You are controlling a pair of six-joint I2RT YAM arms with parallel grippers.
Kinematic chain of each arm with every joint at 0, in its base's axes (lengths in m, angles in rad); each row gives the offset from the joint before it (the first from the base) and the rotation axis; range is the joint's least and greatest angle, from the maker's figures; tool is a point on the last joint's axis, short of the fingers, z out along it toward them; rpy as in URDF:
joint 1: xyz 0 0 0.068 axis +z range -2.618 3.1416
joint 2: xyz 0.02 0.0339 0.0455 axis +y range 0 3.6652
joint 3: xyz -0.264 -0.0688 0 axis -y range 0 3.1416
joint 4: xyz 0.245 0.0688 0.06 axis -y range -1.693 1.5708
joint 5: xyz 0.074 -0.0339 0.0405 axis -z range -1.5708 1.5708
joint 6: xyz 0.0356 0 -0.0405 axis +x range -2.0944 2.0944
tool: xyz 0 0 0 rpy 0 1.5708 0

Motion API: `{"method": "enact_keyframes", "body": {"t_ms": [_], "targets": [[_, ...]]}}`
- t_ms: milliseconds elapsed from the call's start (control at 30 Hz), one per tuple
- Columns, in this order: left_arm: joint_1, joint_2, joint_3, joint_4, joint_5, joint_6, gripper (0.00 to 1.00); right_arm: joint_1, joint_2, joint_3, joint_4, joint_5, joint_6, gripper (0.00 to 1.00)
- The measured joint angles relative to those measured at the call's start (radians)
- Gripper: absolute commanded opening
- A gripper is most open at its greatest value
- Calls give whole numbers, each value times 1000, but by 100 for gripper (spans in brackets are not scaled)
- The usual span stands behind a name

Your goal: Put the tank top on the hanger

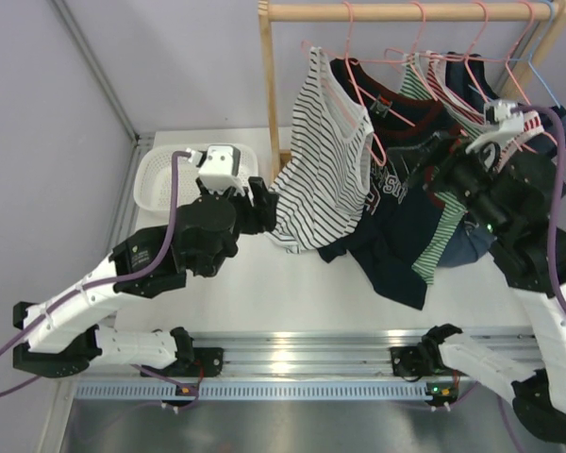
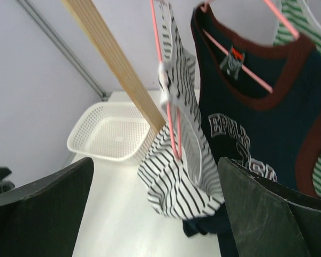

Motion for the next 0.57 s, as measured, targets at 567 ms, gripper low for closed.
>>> {"method": "enact_keyframes", "body": {"t_ms": [567], "targets": [[0,-21,-161,-42,56,-104,67,-2,-300,-526,-161,-9,11,100]]}}
